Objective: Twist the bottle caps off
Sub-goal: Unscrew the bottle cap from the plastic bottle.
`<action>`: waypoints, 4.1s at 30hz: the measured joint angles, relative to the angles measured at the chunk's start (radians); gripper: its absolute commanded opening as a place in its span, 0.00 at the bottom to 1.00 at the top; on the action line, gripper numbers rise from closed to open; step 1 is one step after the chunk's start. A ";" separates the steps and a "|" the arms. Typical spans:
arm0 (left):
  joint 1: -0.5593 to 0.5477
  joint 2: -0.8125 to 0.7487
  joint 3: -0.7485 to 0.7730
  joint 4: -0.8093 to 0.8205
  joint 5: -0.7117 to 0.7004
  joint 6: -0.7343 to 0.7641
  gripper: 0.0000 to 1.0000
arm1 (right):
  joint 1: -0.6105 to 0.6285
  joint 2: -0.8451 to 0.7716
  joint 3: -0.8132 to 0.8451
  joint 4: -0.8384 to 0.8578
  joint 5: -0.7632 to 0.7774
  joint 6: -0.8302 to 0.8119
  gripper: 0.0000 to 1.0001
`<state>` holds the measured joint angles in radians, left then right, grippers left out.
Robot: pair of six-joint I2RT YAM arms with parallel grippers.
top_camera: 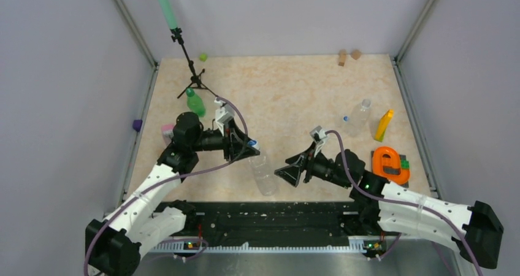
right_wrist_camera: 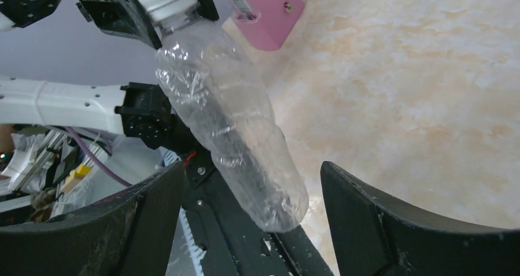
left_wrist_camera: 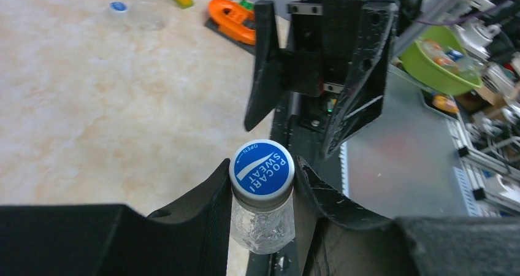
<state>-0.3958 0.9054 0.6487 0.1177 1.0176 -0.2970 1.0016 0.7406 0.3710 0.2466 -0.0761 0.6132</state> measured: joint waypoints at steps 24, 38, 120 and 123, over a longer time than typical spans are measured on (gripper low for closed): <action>-0.190 0.106 0.054 0.093 0.069 -0.069 0.00 | 0.000 0.132 -0.039 0.323 -0.230 -0.018 0.63; -0.220 0.125 0.054 0.151 0.051 -0.095 0.03 | 0.005 0.168 -0.061 0.420 -0.247 0.001 0.21; -0.355 0.304 -0.157 0.571 -0.201 -0.237 0.27 | 0.005 0.089 -0.286 0.814 0.206 0.184 0.08; -0.355 0.309 -0.155 0.570 -0.199 -0.240 0.06 | 0.005 0.097 -0.286 0.822 0.207 0.184 0.11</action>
<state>-0.7506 1.2140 0.4938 0.6880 0.8185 -0.5373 1.0061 0.8371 0.0849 1.0687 0.1307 0.7975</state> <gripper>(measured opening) 0.536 0.447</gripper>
